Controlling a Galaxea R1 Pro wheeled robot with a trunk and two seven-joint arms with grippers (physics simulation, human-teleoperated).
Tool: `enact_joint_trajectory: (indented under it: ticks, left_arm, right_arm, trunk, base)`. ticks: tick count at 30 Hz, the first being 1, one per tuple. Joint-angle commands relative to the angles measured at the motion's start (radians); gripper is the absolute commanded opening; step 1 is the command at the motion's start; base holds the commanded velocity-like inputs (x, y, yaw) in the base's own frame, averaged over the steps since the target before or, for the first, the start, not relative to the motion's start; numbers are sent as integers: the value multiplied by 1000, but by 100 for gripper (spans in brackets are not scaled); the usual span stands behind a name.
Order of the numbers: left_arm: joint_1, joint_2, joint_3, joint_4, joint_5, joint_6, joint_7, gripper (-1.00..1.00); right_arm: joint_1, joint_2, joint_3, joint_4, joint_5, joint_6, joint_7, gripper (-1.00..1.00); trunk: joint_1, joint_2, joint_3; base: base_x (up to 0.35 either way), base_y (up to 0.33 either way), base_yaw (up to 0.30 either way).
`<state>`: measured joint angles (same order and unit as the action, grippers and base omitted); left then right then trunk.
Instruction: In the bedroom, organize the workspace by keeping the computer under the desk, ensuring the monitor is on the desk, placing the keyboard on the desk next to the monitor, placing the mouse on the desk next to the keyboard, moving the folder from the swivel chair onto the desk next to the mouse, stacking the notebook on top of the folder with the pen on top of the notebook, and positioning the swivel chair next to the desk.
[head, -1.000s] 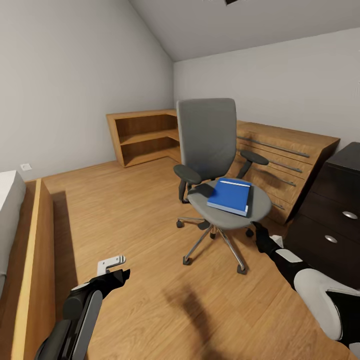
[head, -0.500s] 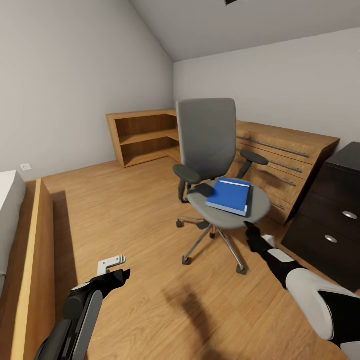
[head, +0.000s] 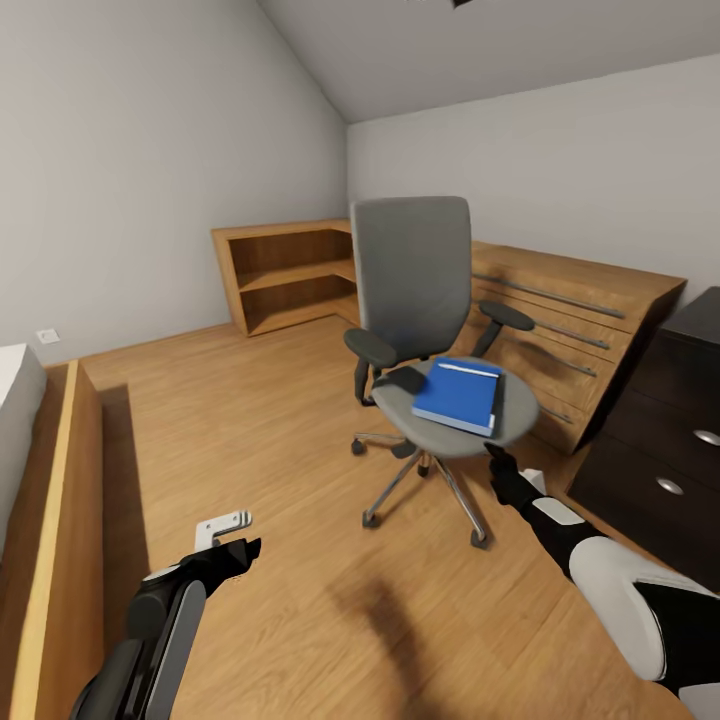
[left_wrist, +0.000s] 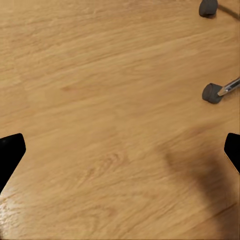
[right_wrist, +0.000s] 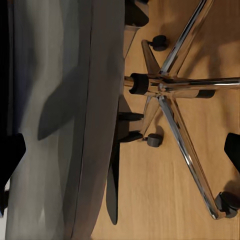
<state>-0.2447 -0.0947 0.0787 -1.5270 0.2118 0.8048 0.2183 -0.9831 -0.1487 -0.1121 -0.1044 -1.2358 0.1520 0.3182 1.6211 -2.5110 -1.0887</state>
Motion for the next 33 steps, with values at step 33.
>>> enact_joint_trajectory:
  ticks: [33]
  left_arm:
    - [0,0,-17,-1,9,4,9,100]
  right_arm:
    - [0,-2,3,3,7,3,1,100]
  trunk:
    - [1,0,-1]
  base:
    - [194,0,0]
